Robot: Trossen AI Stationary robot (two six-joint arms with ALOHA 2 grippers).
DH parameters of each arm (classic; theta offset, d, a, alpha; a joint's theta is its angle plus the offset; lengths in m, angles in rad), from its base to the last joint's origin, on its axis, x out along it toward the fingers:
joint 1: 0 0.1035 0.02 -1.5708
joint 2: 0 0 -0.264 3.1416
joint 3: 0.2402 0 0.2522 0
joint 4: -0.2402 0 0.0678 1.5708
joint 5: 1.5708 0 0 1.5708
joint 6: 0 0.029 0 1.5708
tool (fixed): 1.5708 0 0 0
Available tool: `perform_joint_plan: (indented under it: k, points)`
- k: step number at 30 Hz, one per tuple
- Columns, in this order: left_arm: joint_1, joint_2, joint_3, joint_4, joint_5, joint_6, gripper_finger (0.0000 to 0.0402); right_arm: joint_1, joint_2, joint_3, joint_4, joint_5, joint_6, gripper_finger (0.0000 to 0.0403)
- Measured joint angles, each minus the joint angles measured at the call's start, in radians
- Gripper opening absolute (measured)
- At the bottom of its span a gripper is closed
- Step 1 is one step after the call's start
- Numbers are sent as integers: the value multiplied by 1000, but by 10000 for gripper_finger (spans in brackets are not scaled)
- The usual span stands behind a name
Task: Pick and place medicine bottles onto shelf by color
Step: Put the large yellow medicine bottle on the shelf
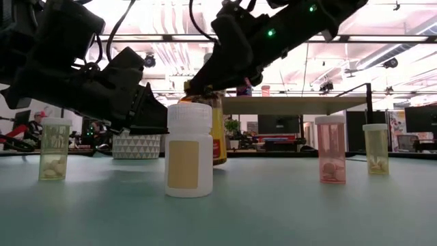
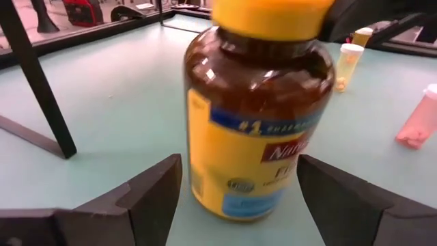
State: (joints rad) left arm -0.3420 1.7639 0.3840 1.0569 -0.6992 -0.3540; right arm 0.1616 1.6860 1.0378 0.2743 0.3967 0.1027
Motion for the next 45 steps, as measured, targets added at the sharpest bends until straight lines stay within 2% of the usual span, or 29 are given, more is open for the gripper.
perform_joint_plan:
  k: [6, 10, 12, 16, 20, 27, 30, 35, 45]
  points:
    - [0, -10, -1, -1, 9, -3, 306, 2, -14, 0, -19, 5, 1, 210]
    - [-1, -47, -7, -4, 50, 79, 332, 2, -55, 0, -76, -63, 10, 210]
    - [-2, -83, -13, -5, 98, 129, 338, 2, -109, 11, -167, -107, 28, 210]
    - [-2, -186, -26, -3, 130, 254, 340, 4, -246, 76, -405, -166, 52, 210]
    - [-2, -301, -38, -3, 134, 385, 341, 1, -379, 190, -651, -153, 59, 210]
    - [-2, -462, -44, -2, 139, 526, 341, -56, -519, 370, -922, -5, 53, 210]
    - [-2, -508, -44, -2, 139, 569, 341, -113, -563, 393, -997, -4, 27, 210]
    - [-2, -551, -52, -8, 139, 580, 341, -206, -679, 336, -1026, -4, 19, 210]
    - [-2, -549, -52, -21, 139, 580, 341, -419, -930, 65, -1000, -2, 65, 210]
